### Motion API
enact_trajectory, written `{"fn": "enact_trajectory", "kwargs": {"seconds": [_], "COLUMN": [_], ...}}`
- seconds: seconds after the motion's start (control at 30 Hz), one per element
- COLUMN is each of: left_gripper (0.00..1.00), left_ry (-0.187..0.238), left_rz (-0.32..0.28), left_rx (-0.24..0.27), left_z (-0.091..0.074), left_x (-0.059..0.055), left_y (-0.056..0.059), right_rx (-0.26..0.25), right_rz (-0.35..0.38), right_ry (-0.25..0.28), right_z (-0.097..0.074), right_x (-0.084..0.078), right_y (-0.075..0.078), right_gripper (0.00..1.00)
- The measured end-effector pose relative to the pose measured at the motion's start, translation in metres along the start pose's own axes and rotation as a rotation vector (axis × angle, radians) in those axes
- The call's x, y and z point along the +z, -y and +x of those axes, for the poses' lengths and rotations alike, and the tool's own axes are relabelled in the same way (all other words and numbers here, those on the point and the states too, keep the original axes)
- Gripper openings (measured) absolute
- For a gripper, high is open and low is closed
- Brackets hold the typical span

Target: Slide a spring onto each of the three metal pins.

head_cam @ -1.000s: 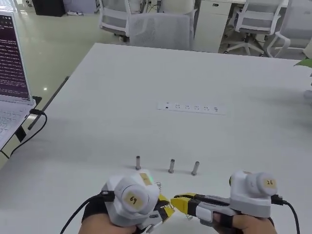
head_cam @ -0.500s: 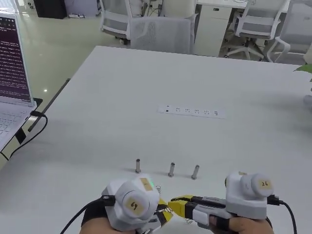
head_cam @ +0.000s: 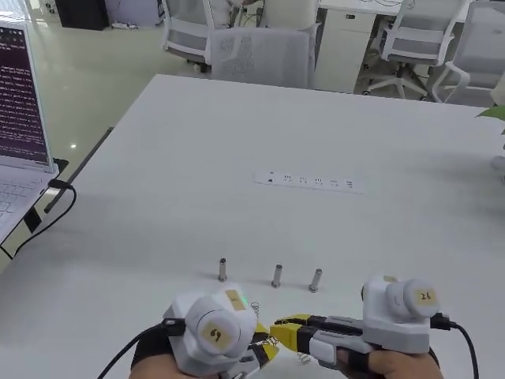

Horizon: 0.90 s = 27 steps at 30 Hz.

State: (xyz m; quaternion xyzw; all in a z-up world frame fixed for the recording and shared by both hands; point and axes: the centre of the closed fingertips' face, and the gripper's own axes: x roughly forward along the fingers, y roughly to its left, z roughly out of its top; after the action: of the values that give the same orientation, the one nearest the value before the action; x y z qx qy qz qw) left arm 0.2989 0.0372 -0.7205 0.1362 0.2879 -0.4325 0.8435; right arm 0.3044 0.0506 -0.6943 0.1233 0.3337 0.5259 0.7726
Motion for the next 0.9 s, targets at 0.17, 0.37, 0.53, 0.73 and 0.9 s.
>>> {"fn": "enact_trajectory", "kwargs": {"seconds": [0.17, 0.37, 0.53, 0.73, 0.9], "left_gripper": [0.02, 0.01, 0.01, 0.01, 0.01], "left_ry": [0.019, 0.054, 0.105, 0.159, 0.195], "left_rz": [0.015, 0.028, 0.023, 0.011, 0.021], "left_rx": [-0.006, -0.02, -0.024, -0.029, -0.045], "left_z": [0.0, 0.001, -0.003, -0.007, -0.011], "left_x": [0.003, 0.01, 0.023, 0.038, 0.048], "left_y": [0.002, 0.004, 0.0, -0.004, -0.004], "right_rx": [0.0, 0.006, 0.018, 0.027, 0.042], "right_rz": [-0.077, -0.183, -0.276, -0.383, -0.455], "right_ry": [-0.036, -0.122, -0.183, -0.243, -0.284], "right_z": [-0.003, -0.008, -0.016, -0.026, -0.033], "right_x": [0.0, 0.002, 0.009, 0.022, 0.035], "right_y": [-0.003, -0.005, -0.006, -0.008, -0.011], "right_gripper": [0.09, 0.1, 0.12, 0.15, 0.16]}}
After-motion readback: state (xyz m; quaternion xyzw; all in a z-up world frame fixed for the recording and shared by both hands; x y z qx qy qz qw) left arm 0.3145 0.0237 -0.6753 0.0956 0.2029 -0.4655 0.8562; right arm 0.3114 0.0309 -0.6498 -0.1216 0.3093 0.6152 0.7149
